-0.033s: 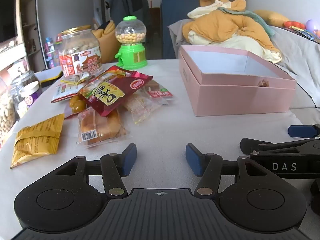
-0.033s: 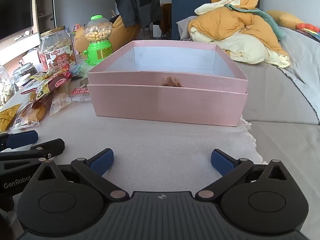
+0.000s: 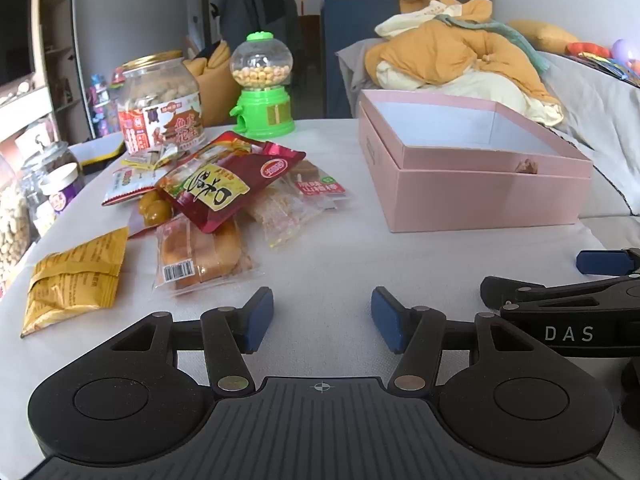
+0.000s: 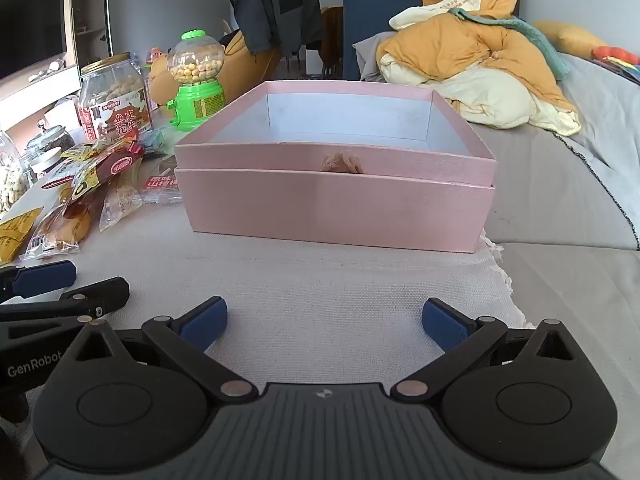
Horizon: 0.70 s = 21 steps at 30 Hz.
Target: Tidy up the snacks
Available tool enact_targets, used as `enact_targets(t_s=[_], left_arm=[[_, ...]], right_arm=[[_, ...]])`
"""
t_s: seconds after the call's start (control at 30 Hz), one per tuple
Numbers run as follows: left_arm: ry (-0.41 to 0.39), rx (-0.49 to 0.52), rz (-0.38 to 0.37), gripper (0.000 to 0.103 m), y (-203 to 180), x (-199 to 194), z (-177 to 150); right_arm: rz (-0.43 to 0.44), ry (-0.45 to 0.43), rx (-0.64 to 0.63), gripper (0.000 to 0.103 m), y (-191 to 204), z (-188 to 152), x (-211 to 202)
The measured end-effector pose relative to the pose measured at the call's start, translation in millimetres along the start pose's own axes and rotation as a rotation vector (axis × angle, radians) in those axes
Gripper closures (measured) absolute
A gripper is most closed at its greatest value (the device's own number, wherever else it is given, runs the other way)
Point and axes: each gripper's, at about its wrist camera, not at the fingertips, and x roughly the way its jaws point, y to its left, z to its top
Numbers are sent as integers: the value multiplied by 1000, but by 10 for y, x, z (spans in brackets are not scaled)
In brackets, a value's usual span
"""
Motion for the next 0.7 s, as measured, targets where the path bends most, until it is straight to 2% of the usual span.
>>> enact_targets(t_s=[0.7], left_arm=[[1, -1, -1, 41, 9, -13, 9]], right_arm=[[-1, 1, -1, 0, 1, -2, -4]])
